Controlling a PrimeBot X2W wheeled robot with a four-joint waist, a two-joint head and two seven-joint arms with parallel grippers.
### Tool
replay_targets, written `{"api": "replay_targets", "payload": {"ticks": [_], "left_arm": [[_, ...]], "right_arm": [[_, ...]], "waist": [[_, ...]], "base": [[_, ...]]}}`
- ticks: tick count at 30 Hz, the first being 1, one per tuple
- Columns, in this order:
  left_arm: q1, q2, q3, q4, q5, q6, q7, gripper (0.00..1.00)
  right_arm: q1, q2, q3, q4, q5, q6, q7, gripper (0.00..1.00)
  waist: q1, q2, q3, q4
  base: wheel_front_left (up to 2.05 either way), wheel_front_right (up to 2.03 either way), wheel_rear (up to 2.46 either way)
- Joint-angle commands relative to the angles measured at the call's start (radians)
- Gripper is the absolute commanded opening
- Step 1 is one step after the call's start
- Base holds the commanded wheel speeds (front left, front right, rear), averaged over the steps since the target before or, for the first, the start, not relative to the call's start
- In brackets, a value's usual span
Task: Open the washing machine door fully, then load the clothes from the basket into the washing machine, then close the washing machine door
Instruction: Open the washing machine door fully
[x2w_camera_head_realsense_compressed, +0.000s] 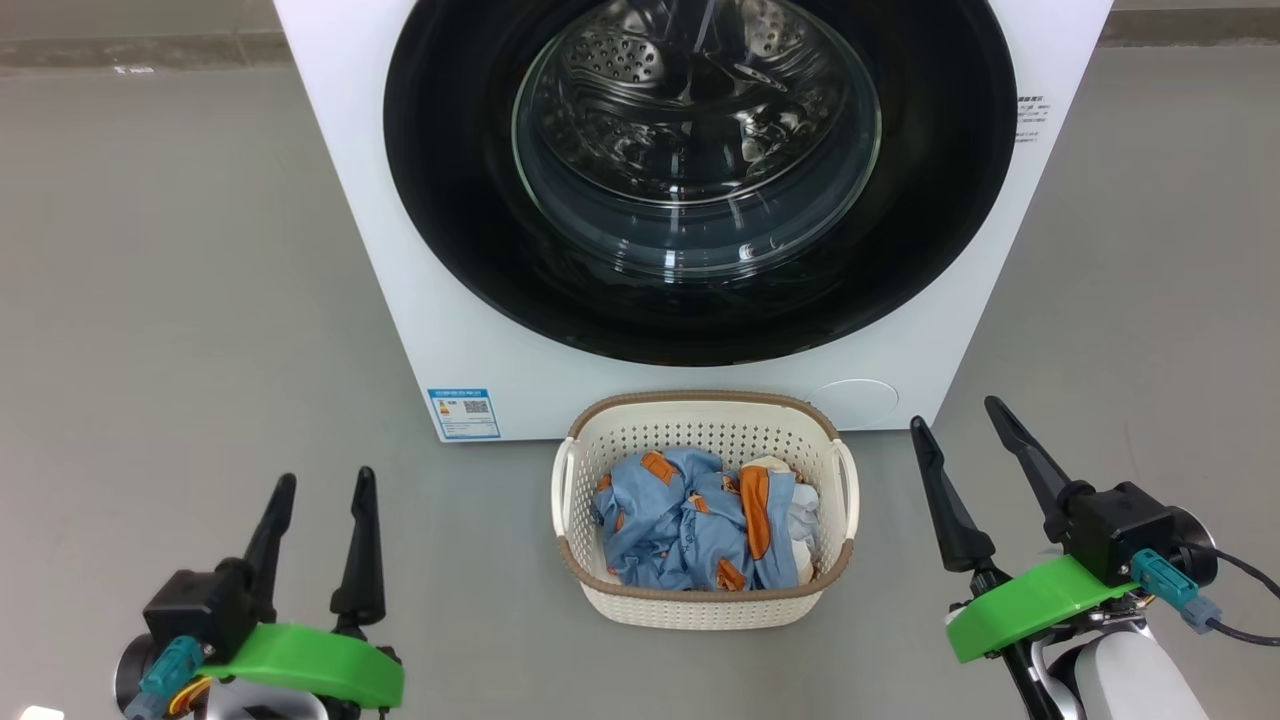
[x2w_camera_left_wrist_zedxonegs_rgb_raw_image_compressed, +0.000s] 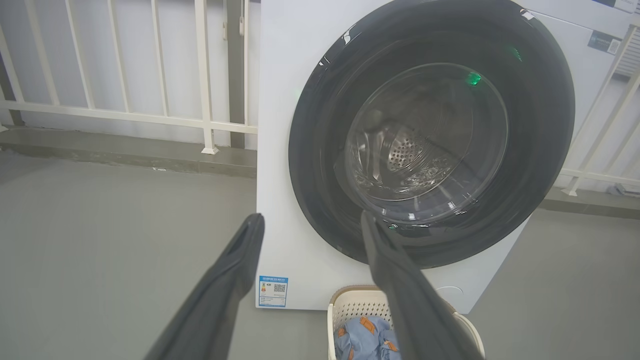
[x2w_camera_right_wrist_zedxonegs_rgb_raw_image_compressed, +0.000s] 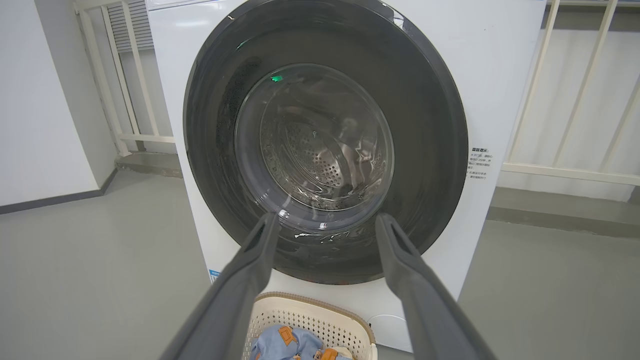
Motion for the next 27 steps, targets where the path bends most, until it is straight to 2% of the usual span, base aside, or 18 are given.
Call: {"api": "replay_targets", "payload": {"ticks": [1, 15, 27], "left_arm": [[-0.042, 0.015, 0.032, -0.02, 0.008, -0.003, -0.006, 1.0], [-0.049, 0.017, 0.044, -0.004, 0.033, -0.002, -0.006, 1.0], [-0.05, 0.017, 0.053, -0.009, 0.037, -0.002, -0.006, 1.0]], "right_arm": [[-0.035, 0.001, 0.02, -0.022, 0.003, 0.002, -0.012, 1.0], [-0.044, 0.002, 0.024, -0.021, 0.006, 0.002, -0.012, 1.0], [-0.049, 0.004, 0.018, -0.025, 0.01, 0.002, -0.012, 1.0]], "waist": [[0.0, 0.0, 0.0, 0.0], [0.0, 0.0, -0.002, -0.002], [0.0, 0.0, 0.011, -0.01]], "base": [[0.0, 0.0, 0.0], [0.11, 0.11, -0.23], [0.9, 0.9, -1.8]]}}
